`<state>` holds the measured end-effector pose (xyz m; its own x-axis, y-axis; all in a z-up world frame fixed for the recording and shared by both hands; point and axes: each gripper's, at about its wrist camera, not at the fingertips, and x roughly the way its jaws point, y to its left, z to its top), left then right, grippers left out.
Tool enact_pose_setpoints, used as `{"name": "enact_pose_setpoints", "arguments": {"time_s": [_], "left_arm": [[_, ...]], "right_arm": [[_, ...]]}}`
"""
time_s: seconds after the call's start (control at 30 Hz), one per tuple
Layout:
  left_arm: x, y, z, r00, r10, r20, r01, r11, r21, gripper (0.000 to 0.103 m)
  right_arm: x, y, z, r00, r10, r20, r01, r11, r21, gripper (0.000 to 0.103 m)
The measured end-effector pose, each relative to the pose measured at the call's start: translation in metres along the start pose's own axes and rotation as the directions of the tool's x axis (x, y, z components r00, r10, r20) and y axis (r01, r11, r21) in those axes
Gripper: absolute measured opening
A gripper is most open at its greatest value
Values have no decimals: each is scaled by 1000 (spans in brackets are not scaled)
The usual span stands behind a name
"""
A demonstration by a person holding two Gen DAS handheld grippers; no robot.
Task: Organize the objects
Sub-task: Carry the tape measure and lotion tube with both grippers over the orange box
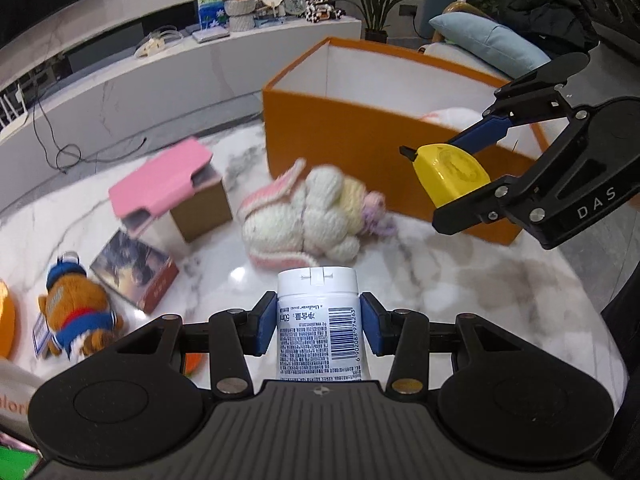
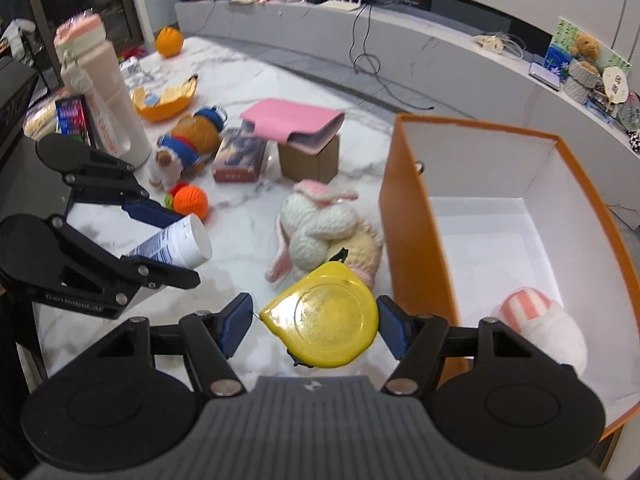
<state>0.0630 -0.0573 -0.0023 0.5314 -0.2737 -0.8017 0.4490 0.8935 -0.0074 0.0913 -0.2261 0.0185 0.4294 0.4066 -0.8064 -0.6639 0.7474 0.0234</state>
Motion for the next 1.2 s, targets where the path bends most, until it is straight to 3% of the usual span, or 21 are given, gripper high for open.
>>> {"name": "enact_pose_setpoints", "arguments": {"time_s": [0.37, 0.77, 1.03, 1.2], "left_arm": [[-12, -29, 60, 996, -2, 84, -3, 998, 60, 51], [0, -77, 138, 985, -59, 164, 37, 990, 136, 51], [19, -77, 175, 972, -57, 229, 53, 998, 23, 52], [45, -70, 187, 976, -32, 214, 43, 998, -47, 52]], "right_arm": [[-38, -47, 8, 993, -46, 108, 33, 992, 123, 69], [-54, -127, 5, 978, -153, 139, 96, 933, 346, 69], [-55, -164, 2, 967, -220, 131, 141, 885, 443, 69], [-56, -185, 2, 962, -237, 137, 140, 856, 498, 69]]}}
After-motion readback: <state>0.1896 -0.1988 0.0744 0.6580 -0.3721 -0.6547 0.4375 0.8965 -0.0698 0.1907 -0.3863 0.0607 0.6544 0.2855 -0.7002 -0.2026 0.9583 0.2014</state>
